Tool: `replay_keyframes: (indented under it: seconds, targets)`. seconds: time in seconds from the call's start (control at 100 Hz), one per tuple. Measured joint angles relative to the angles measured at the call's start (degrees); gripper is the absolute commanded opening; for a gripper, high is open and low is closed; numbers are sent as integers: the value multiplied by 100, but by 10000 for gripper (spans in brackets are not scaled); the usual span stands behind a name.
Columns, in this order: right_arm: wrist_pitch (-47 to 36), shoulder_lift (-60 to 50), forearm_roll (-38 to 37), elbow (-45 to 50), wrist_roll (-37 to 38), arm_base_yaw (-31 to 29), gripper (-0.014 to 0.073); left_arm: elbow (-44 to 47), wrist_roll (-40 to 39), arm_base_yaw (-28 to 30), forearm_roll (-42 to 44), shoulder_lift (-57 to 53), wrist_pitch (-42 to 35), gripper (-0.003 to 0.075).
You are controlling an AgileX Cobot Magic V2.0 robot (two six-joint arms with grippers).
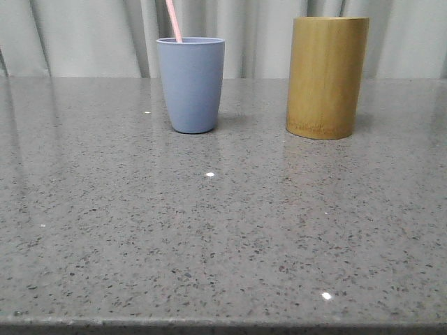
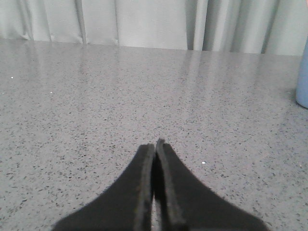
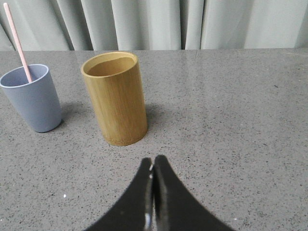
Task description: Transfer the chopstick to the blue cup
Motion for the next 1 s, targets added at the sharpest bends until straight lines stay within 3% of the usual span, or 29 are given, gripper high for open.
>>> replay_keyframes:
  seconds: [0.63, 1.0]
  targets:
    - [-77, 0, 0, 75, 0, 0, -97, 0, 0, 0, 0, 0, 0, -19]
    - [-1580, -142, -12, 1051, 0, -12, -97, 0, 0, 0, 0, 0, -4, -19]
